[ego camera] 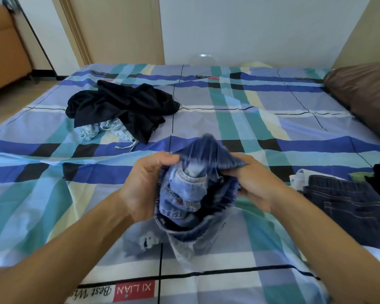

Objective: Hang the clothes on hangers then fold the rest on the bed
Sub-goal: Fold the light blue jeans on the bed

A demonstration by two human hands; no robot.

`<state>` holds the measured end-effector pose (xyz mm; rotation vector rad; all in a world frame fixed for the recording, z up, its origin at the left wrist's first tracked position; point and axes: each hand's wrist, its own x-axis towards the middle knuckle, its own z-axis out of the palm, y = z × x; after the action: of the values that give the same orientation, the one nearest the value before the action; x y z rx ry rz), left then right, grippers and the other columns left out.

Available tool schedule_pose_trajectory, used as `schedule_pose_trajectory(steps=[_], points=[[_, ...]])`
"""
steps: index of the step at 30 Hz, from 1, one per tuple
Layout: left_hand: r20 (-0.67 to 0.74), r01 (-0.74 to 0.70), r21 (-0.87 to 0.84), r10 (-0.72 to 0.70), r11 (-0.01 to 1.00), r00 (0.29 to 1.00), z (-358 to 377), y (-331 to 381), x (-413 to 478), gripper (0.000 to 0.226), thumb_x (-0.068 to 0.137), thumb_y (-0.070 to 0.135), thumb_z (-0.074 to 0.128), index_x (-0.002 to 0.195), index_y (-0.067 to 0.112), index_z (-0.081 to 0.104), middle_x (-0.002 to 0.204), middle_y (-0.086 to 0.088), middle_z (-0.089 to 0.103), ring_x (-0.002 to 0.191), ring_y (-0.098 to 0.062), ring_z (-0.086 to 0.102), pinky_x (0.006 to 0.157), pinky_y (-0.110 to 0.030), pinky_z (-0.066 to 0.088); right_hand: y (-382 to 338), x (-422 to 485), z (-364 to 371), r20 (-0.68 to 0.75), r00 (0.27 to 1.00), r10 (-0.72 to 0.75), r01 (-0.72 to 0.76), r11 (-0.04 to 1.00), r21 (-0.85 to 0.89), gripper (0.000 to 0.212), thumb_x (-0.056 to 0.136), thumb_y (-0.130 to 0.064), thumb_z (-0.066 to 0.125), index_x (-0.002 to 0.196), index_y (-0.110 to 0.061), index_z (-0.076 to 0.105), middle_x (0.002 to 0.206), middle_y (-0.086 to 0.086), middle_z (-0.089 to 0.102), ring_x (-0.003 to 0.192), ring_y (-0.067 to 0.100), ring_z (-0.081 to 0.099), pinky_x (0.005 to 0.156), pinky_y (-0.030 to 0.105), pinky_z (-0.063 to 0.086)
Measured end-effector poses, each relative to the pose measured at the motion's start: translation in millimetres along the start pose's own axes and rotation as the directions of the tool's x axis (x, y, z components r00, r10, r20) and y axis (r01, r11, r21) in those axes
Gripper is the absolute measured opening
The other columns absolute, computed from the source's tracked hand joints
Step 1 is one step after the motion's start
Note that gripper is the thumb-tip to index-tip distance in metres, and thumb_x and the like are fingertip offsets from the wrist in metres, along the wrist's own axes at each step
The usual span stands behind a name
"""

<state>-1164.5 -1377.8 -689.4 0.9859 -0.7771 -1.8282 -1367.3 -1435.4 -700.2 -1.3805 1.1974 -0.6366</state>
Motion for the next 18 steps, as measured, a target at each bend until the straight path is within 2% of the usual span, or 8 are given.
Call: schedule_pose_trajectory(steps=[2,3,5,8,10,13,16,18], points=[[-0.098,-0.085,0.378,0.131,0.922,0.986,-4.1,1.2,2.9,0.064,0.062,0.047,0.087,0.119,0.025,0.069,0.117,0.012,0.073,0.105,-0.01,0.069,0.09,-0.028,0.057,-1.2,1.6,-5.6,-0.008,0.999,0.041,-0.039,0.986,0.165,0.032,0.099,0.0,0.053,0.102,-0.025,0.073,0.09,0.009,0.078,0.082,0.024,0.072,0.088,0.054,0.055],[-0.103,-0.134,0.537,0.222,0.833,0.97,-1.2,1.5,2.8,0.063,0.068,0.043,0.089,0.123,0.038,0.06,0.111,0.03,0.07,0.103,0.005,0.066,0.085,-0.016,0.054,-2.1,1.8,-7.2,-0.03,0.999,0.021,-0.015,0.982,0.188,0.032,0.098,0.0,0.054,0.102,-0.026,0.072,0.092,0.007,0.078,0.085,0.025,0.071,0.092,0.056,0.054],[-0.067,-0.113,0.598,0.19,0.793,0.98,0.1,-1.2,3.8,0.058,0.077,0.028,0.087,0.122,0.045,0.054,0.108,0.032,0.07,0.099,0.011,0.066,0.083,-0.012,0.052,-8.7,-2.9,-2.8,-0.027,0.998,-0.057,0.061,0.978,0.198,0.031,0.098,-0.002,0.057,0.098,-0.029,0.073,0.09,0.0,0.079,0.082,0.018,0.073,0.086,0.049,0.057],[-0.033,0.066,0.431,-0.057,0.9,0.998,1.1,-11.3,4.3,0.053,0.077,0.046,0.082,0.124,0.031,0.065,0.122,0.007,0.072,0.113,-0.013,0.069,0.102,-0.036,0.049,-14.4,-10.1,9.8,0.023,0.974,-0.224,0.219,0.968,0.123,0.022,0.094,-0.009,0.068,0.099,-0.029,0.073,0.096,-0.004,0.079,0.09,0.012,0.074,0.083,0.031,0.058],[-0.077,0.098,0.287,-0.079,0.953,0.994,5.0,-15.5,4.3,0.049,0.081,0.049,0.069,0.124,0.025,0.067,0.121,0.0,0.073,0.113,-0.021,0.069,0.1,-0.041,0.05,-15.7,-14.2,13.0,0.022,0.955,-0.297,0.296,0.954,0.037,0.025,0.088,-0.015,0.076,0.108,-0.029,0.069,0.103,-0.006,0.077,0.097,0.011,0.073,0.09,0.031,0.057],[-0.199,0.041,0.084,-0.024,0.996,0.98,15.7,-19.8,9.3,0.046,0.089,0.047,0.06,0.121,0.016,0.07,0.116,-0.011,0.074,0.104,-0.028,0.072,0.09,-0.043,0.055,-16.5,-17.2,6.2,-0.001,0.936,-0.351,0.349,0.931,-0.107,0.051,0.082,-0.017,0.083,0.122,-0.033,0.056,0.11,-0.012,0.071,0.099,0.003,0.069,0.088,0.026,0.056],[-0.37,-0.071,-0.043,0.05,0.997,0.928,14.1,-19.6,17.2,0.038,0.102,0.038,0.05,0.111,0.007,0.07,0.106,-0.016,0.076,0.092,-0.032,0.074,0.082,-0.046,0.06,-13.0,-18.4,-5.5,0.037,0.969,-0.243,0.238,0.895,-0.376,0.076,0.078,-0.016,0.083,0.133,-0.044,0.039,0.115,-0.014,0.061,0.093,0.002,0.067,0.082,0.025,0.055],[-0.39,-0.145,-0.098,0.096,0.985,0.916,12.5,-15.3,17.7,0.038,0.105,0.032,0.042,0.114,0.005,0.068,0.11,-0.018,0.074,0.096,-0.035,0.073,0.082,-0.048,0.059,1.4,-11.4,-12.7,0.011,0.997,-0.076,0.068,0.809,-0.584,0.087,0.079,-0.02,0.081,0.148,-0.037,0.03,0.125,-0.003,0.06,0.102,0.013,0.065,0.088,0.035,0.054]])
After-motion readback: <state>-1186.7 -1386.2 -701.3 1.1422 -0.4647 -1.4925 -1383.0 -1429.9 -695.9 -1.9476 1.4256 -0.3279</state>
